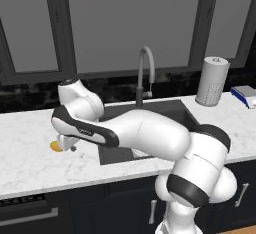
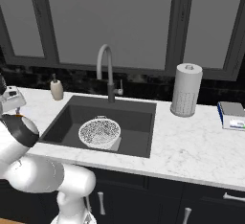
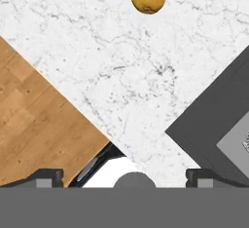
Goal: Put the colander in the sink, put the mango in the colander, and turn on the sink faucet and pour water over the colander.
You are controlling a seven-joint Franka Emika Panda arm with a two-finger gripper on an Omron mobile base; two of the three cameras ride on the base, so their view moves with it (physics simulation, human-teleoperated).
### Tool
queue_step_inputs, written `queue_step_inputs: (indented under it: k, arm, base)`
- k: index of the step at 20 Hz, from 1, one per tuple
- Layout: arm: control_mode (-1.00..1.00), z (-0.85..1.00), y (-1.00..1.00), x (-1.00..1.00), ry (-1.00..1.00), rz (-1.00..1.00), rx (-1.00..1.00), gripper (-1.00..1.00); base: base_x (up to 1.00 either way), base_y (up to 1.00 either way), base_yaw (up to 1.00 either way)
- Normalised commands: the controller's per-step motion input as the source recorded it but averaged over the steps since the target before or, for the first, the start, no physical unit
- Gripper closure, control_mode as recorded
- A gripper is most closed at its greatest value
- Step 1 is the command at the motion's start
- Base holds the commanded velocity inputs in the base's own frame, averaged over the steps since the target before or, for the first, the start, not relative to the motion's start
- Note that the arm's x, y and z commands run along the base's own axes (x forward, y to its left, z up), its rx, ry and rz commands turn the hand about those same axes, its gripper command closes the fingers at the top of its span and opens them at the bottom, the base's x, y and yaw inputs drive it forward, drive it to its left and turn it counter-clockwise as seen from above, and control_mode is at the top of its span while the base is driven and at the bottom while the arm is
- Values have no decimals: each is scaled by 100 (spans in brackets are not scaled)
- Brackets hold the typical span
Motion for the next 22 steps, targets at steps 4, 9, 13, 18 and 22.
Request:
queue_step_inputs:
  k: [4,9,13,18,22]
  arm:
    - [-100,-55,21,34,0,0,-6,-100]
    - [-100,-25,22,41,0,0,-1,-100]
    - [-100,-24,29,51,0,1,-1,-100]
    - [-100,-31,31,43,0,0,-2,-100]
    - [-100,-18,32,45,0,0,-1,-100]
  base:
    - [0,0,0]
    - [0,0,0]
    - [0,0,0]
    - [0,0,0]
    - [0,0,0]
